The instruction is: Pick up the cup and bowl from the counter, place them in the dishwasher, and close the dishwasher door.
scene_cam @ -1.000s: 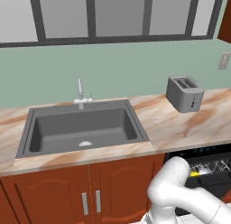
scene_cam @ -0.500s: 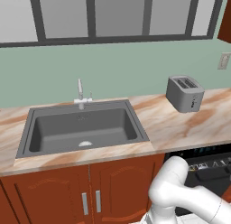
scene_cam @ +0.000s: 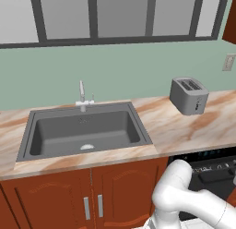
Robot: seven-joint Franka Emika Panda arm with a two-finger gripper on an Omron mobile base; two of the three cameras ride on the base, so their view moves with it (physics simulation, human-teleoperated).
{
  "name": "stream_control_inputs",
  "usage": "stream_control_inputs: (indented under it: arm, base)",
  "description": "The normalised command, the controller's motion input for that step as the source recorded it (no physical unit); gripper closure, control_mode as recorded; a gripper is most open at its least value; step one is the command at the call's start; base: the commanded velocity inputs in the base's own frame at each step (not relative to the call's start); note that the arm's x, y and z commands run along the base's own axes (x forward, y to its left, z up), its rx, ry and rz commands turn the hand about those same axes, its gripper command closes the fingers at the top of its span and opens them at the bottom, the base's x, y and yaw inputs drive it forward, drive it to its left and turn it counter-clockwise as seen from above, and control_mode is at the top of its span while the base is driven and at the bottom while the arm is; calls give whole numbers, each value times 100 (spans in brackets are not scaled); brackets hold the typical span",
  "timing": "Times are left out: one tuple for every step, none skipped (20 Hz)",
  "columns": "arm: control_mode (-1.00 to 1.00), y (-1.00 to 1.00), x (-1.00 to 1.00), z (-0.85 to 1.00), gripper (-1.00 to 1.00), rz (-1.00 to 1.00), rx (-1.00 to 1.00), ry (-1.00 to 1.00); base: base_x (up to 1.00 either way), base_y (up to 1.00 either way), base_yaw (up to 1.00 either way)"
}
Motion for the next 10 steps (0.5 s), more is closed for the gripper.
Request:
stream_control_inputs:
  arm:
    - [-100, 0, 9, -56, -100, 1, 0, -32]
    - [-100, 0, 8, -56, -100, 1, 0, -32]
    - [-100, 0, 12, -56, -100, 1, 0, -32]
    - [-100, 0, 22, -56, -100, 0, 0, -31]
    - [-100, 0, 24, -56, -100, 0, 0, -30]
    - [-100, 0, 31, -56, -100, 0, 0, -29]
    - [-100, 0, 30, -54, -100, 0, 0, -29]
    - [-100, 0, 30, -53, -100, 0, 0, -29]
    - [-100, 0, 29, -54, -100, 0, 0, -29]
    - [-100, 0, 31, -56, -100, 0, 0, -29]
  base:
    - [0, 0, 0]
    - [0, 0, 0]
    - [0, 0, 0]
    - [0, 0, 0]
    - [0, 0, 0]
    - [0, 0, 0]
    - [0, 0, 0]
    - [0, 0, 0]
    - [0, 0, 0]
    - [0, 0, 0]
